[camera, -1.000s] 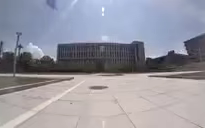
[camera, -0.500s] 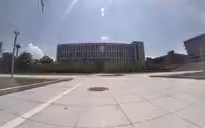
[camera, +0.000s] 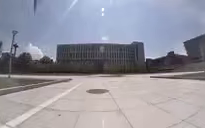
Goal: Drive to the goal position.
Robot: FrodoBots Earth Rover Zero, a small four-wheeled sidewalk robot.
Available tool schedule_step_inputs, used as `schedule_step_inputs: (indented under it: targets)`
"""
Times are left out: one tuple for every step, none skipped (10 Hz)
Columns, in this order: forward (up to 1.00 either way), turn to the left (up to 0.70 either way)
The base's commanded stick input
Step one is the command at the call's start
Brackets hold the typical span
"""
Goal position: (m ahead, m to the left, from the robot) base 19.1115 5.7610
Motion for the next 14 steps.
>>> schedule_step_inputs:
  targets:
    - [0.5,0.01]
    - [0.5,0.01]
    - [0.5,0.01]
    - [0.5,0.01]
    - [0.5,0.01]
    - [0.5,0.01]
    - [0.5,0.01]
    - [0.5,0.01]
    - [0.5,0.01]
    - [0.5,0.01]
    - [0.5,0.01]
    - [0.5,0.01]
    - [0.5,0.01]
    - [0.5,0.01]
